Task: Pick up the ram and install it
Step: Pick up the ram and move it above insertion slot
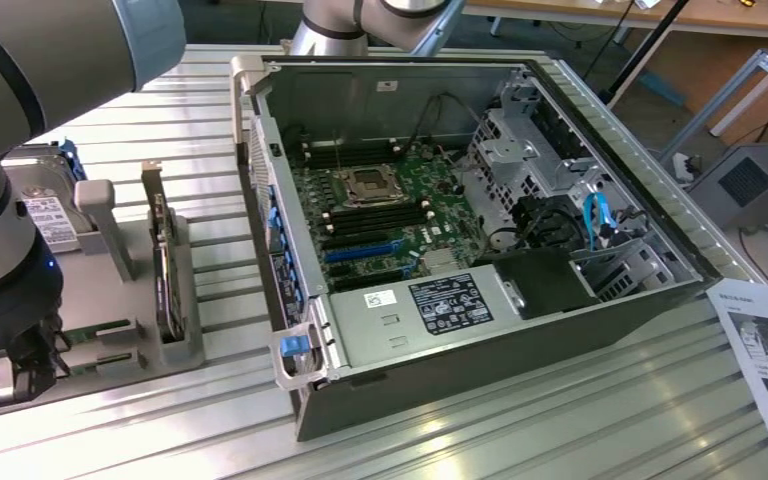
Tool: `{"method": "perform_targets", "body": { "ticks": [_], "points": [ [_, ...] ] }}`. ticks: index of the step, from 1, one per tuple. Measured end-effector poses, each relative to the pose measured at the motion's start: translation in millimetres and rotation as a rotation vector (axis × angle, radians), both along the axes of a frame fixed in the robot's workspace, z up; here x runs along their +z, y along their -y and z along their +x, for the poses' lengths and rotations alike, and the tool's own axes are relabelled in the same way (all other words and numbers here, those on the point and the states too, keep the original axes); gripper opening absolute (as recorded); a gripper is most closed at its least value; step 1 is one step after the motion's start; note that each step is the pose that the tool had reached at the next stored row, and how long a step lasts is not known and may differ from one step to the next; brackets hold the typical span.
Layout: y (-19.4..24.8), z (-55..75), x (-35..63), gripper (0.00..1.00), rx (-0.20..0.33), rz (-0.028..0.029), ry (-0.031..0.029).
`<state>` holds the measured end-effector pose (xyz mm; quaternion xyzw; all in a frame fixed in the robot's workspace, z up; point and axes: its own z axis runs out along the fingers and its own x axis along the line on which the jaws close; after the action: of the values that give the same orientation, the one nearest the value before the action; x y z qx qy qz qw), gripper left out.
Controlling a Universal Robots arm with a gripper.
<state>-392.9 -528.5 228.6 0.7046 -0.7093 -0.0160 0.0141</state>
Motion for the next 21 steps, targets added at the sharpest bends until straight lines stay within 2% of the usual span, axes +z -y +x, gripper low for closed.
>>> {"method": "perform_targets", "body": {
  "ticks": [18,21],
  "points": [
    [0.1,4.1,-1.1,0.3,0.001,-0.0001,-0.0007],
    [0.2,4.0,-4.0,0.3,0.001,0.0,-0.0006]
  ]
}}
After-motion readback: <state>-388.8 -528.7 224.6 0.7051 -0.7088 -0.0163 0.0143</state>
